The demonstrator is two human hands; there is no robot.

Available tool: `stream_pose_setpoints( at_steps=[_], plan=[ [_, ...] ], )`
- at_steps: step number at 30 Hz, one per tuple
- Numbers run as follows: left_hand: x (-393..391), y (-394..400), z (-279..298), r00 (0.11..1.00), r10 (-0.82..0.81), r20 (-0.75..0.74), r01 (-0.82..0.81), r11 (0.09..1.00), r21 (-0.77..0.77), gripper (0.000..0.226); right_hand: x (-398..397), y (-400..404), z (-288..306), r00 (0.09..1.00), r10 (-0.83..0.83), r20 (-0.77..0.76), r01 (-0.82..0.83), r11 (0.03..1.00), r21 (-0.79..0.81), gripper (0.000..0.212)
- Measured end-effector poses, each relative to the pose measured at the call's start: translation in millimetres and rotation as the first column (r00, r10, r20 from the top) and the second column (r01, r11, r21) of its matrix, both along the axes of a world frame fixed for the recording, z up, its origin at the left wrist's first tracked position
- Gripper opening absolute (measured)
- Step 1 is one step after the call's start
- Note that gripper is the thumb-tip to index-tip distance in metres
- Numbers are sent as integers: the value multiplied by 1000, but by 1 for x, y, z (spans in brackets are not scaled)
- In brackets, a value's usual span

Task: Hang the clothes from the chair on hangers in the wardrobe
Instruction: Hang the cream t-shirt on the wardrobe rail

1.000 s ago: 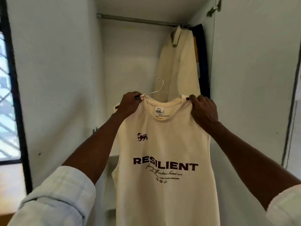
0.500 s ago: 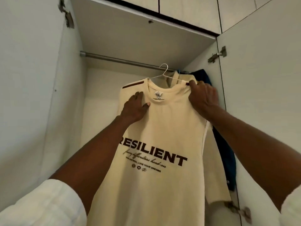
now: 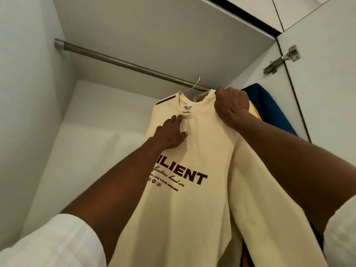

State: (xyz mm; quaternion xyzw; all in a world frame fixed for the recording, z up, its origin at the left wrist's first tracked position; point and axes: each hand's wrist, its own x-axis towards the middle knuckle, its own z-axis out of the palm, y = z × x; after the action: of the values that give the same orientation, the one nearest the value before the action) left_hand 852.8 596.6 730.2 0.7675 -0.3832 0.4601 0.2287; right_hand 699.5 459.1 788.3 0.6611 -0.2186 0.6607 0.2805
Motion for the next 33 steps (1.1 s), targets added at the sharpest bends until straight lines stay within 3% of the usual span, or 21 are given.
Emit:
stream_pose_setpoints(
  at_steps=[6, 17, 22, 28, 33],
  plan=[
    [52, -53, 33, 1000, -1, 1, 1, 1000, 7, 76, 42, -42, 46, 998, -10, 63, 13, 999, -37, 31],
    [103, -119, 45, 1000, -26, -5, 26, 999, 23, 76, 96, -73, 83, 996, -80, 29, 83, 989, -124, 33],
    [106, -123, 41, 999, -30, 17, 30, 999, 29, 72, 97, -66, 84, 997, -74, 8, 74, 979, -187, 31],
    [98, -118, 33, 1000, -13, 17, 12, 999, 40, 72, 89, -62, 75, 997, -36, 62, 42, 995, -91, 28],
    [73, -102, 21, 999, -26, 30, 25, 999, 38, 68, 84, -49, 44, 983, -151, 103, 160, 983, -87, 44]
  ],
)
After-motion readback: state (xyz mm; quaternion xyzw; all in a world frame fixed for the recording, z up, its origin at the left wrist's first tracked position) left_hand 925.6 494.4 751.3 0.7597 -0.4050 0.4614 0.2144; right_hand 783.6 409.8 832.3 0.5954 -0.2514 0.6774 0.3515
